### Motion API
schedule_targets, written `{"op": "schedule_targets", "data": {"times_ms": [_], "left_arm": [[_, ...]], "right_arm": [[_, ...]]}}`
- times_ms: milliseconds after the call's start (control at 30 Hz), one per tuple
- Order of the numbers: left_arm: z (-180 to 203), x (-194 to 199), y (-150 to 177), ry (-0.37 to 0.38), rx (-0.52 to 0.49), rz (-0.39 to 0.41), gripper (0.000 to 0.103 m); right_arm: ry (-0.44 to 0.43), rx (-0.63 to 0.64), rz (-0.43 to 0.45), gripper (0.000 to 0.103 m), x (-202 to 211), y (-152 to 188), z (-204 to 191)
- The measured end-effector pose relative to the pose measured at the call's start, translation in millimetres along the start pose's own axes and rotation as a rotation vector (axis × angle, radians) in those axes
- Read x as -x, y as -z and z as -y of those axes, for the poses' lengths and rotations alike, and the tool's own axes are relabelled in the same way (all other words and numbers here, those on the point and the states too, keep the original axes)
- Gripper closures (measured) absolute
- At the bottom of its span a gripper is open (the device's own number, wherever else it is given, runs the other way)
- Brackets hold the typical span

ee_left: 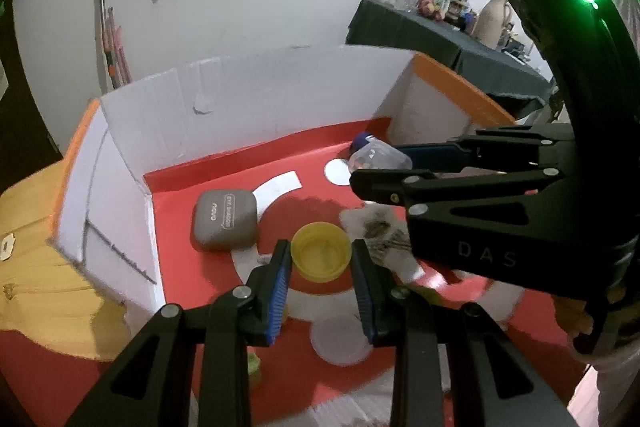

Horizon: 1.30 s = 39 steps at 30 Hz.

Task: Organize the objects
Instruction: 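Carry the yellow cap into the box with left tool while right tool lowers the clear box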

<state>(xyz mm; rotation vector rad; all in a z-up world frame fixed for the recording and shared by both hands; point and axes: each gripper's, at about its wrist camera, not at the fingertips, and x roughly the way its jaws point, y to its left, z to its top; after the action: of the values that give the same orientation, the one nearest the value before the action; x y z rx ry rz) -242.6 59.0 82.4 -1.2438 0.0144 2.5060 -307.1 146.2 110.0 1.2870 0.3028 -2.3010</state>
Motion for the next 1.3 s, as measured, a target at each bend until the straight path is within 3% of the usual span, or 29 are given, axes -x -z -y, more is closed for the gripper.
{"op": "schedule_targets", "data": {"times_ms": [433, 1300], "left_arm": [[-12, -36, -15, 0.003, 0.013, -0.050, 0.071], [-7, -71, -24, -0.015, 0.008, -0.187, 0.071]], "right_arm": [[-0.021, -0.040, -0.106, 0.069, -36, -13, 23], [-0.023, -0.029, -0.205, 0.069, -42, -5, 41]]}}
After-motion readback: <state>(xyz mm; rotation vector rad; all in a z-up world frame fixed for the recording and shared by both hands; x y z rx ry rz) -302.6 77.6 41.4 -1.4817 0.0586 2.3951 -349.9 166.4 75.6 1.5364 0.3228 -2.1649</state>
